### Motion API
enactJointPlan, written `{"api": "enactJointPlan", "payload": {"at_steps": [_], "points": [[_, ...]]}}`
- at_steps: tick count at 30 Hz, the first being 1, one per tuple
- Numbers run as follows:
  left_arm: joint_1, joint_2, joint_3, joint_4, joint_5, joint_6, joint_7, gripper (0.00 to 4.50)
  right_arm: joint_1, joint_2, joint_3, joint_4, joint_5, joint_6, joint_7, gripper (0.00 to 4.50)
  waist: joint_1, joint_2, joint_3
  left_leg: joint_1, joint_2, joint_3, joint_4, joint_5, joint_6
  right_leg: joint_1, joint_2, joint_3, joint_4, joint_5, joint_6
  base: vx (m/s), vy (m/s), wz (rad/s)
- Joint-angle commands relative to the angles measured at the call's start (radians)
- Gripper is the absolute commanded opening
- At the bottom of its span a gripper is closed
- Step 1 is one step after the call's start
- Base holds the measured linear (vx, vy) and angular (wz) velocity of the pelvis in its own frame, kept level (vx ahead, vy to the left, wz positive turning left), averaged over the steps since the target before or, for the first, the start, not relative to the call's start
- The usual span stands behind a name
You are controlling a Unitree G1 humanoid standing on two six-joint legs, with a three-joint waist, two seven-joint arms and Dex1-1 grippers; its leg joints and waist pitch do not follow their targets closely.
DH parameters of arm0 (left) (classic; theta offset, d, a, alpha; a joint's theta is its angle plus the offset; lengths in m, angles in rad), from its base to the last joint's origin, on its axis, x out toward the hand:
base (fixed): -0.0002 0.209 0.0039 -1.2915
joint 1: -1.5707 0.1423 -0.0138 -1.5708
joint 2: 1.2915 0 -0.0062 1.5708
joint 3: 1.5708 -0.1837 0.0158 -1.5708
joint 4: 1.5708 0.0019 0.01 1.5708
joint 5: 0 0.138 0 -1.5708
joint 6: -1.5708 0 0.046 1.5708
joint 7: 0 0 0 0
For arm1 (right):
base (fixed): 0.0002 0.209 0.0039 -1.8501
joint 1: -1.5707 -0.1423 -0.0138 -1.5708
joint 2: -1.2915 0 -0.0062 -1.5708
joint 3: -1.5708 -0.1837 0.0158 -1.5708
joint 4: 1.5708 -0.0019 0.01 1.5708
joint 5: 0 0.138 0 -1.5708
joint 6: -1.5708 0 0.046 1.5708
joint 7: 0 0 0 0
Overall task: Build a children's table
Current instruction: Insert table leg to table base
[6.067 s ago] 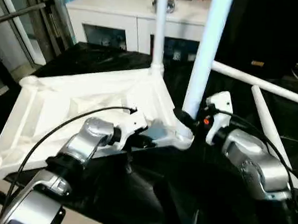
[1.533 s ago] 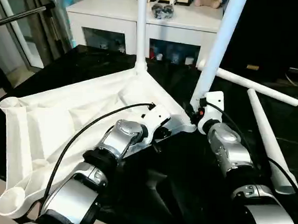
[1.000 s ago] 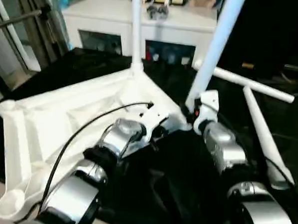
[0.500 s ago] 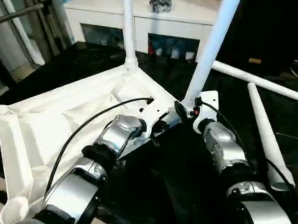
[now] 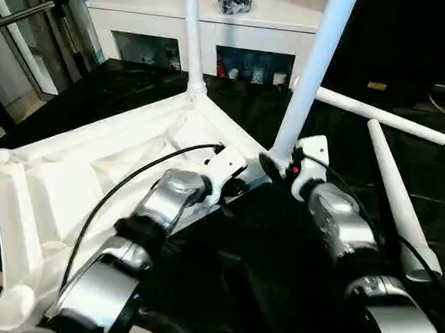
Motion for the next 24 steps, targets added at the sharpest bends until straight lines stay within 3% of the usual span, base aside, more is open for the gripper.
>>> {"api": "enactJointPlan", "payload": {"at_steps": [1, 2, 10, 14, 18, 24], "points": [[0.012, -0.011, -0.038, -0.058, -0.022, -0.038, -0.074, 0.0, 0.023, 0.015, 0.062, -0.005, -0.02, 0.04, 0.056, 4.01, 0.003, -0.013, -0.062, 0.008, 0.013, 0.005, -0.041, -0.133, 0.105, 0.051, -0.044, 0.03, -0.058, 0.044, -0.262, 0.0, 0.0, 0.0], [0.021, -0.003, -0.042, -0.071, -0.025, -0.042, -0.091, 0.0, 0.029, 0.005, 0.065, -0.016, -0.022, 0.039, 0.064, 4.01, 0.004, -0.013, -0.063, 0.005, 0.013, 0.004, -0.038, -0.103, 0.121, 0.052, -0.042, 0.028, -0.052, 0.096, -0.268, 0.0, 0.0, 0.0], [0.11, 0.106, -0.059, -0.205, -0.054, -0.036, -0.261, 0.0, 0.125, -0.096, 0.076, -0.235, 0.031, 0.072, 0.239, 4.01, 0.01, -0.012, -0.06, 0.008, 0.018, 0.007, -0.037, -0.132, 0.127, 0.051, -0.042, 0.029, -0.051, 0.069, -0.269, 0.0, 0.0, 0.0], [0.142, 0.151, -0.062, -0.26, -0.068, -0.02, -0.324, 0.0, 0.176, -0.142, 0.091, -0.351, 0.053, 0.106, 0.314, 4.01, 0.012, -0.01, -0.056, 0.012, 0.02, 0.007, -0.041, -0.169, 0.106, 0.048, -0.04, 0.03, -0.055, 0.013, -0.259, 0.0, 0.0, 0.0], [0.17, 0.189, -0.071, -0.308, -0.078, -0.017, -0.37, 0.0, 0.234, -0.188, 0.108, -0.465, 0.077, 0.154, 0.391, 4.01, 0.017, -0.011, -0.059, 0.011, 0.019, 0.007, -0.037, -0.139, 0.111, 0.048, -0.039, 0.032, -0.051, 0.038, -0.251, 0.0, 0.0, 0.0], [0.197, 0.213, -0.078, -0.353, -0.086, -0.005, -0.406, 0.0, 0.282, -0.218, 0.117, -0.538, 0.101, 0.172, 0.436, 4.01, 0.025, -0.009, -0.059, 0.013, 0.02, 0.007, -0.038, -0.147, 0.097, 0.044, -0.04, 0.034, -0.052, 0.003, -0.243, 0.0, 0.0, 0.0]]}}
